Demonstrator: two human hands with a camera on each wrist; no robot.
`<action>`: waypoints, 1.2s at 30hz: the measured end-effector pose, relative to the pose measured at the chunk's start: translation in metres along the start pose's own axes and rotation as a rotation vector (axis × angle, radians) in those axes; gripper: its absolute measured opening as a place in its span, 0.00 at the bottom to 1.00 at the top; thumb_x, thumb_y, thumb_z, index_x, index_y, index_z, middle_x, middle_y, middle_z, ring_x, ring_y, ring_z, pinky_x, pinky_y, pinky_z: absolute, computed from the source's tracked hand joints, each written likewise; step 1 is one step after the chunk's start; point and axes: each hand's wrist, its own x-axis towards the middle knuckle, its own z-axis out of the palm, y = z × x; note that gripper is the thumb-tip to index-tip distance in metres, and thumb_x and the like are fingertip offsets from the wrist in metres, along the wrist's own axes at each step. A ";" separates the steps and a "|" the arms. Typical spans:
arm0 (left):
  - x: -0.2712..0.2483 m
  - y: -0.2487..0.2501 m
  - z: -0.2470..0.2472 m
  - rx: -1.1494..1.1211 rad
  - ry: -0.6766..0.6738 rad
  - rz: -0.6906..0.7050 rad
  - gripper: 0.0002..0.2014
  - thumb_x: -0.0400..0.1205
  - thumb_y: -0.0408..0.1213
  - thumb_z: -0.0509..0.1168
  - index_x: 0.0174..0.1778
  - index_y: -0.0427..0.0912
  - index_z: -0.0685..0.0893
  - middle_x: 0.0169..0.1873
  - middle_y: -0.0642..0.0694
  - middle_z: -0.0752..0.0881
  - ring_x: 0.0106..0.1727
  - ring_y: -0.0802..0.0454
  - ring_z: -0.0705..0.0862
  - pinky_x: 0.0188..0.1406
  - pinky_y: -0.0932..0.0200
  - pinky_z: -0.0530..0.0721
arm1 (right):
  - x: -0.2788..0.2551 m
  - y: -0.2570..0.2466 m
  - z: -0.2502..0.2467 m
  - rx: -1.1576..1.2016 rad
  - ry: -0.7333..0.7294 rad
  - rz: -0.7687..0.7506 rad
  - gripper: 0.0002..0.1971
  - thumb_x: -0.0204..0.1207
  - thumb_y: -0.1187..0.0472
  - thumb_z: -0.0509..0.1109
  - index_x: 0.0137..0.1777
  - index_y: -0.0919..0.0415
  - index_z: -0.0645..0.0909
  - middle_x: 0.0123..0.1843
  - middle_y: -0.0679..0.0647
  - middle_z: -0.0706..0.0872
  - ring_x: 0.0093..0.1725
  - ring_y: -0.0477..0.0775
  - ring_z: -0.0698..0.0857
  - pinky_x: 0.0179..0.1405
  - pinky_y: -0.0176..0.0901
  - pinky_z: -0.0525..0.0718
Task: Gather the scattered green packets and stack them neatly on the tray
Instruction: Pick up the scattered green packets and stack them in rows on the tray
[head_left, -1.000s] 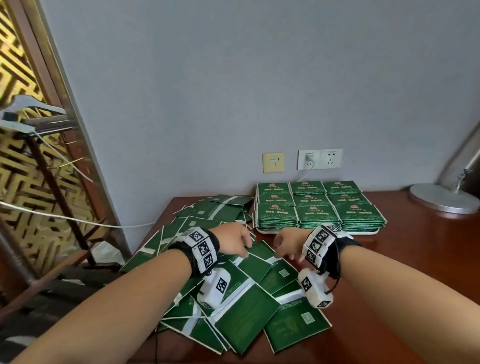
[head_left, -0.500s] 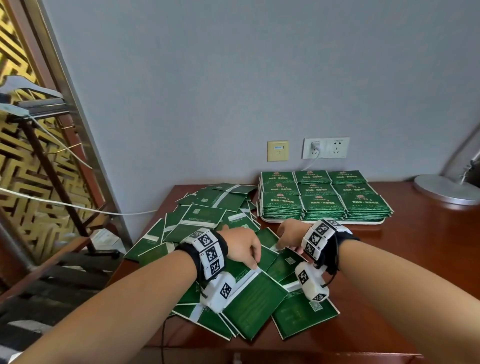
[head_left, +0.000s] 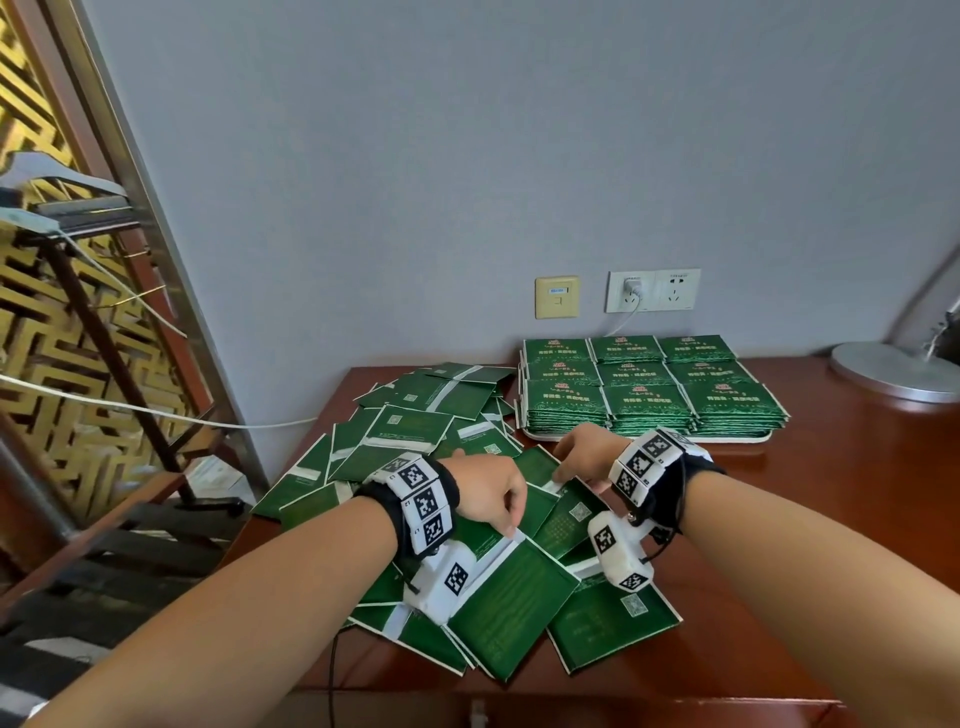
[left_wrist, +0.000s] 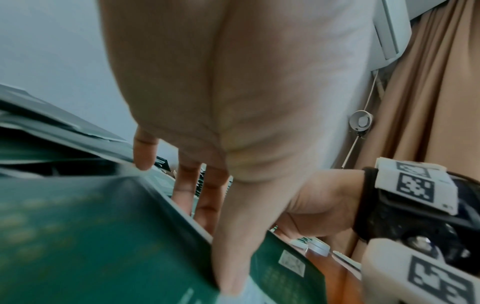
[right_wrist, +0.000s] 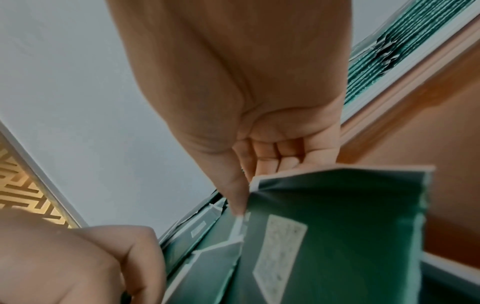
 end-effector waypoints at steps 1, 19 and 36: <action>0.000 0.000 -0.001 -0.013 0.010 -0.001 0.04 0.78 0.46 0.75 0.42 0.53 0.87 0.56 0.55 0.85 0.60 0.51 0.78 0.76 0.32 0.54 | 0.000 0.001 -0.002 0.016 0.006 -0.006 0.25 0.72 0.64 0.79 0.69 0.65 0.80 0.54 0.59 0.87 0.48 0.61 0.90 0.45 0.52 0.91; 0.064 0.066 -0.019 -0.115 0.167 0.100 0.06 0.82 0.38 0.70 0.50 0.40 0.89 0.46 0.53 0.86 0.47 0.55 0.84 0.43 0.66 0.78 | -0.024 0.104 -0.079 0.290 0.126 0.080 0.08 0.71 0.71 0.76 0.46 0.62 0.82 0.43 0.61 0.88 0.41 0.61 0.89 0.46 0.55 0.90; 0.150 0.162 -0.004 -0.095 0.151 0.112 0.08 0.78 0.40 0.73 0.52 0.46 0.85 0.50 0.51 0.86 0.52 0.51 0.84 0.53 0.54 0.83 | -0.055 0.236 -0.130 0.190 0.167 0.246 0.16 0.70 0.73 0.75 0.58 0.64 0.81 0.44 0.59 0.86 0.38 0.53 0.86 0.40 0.48 0.90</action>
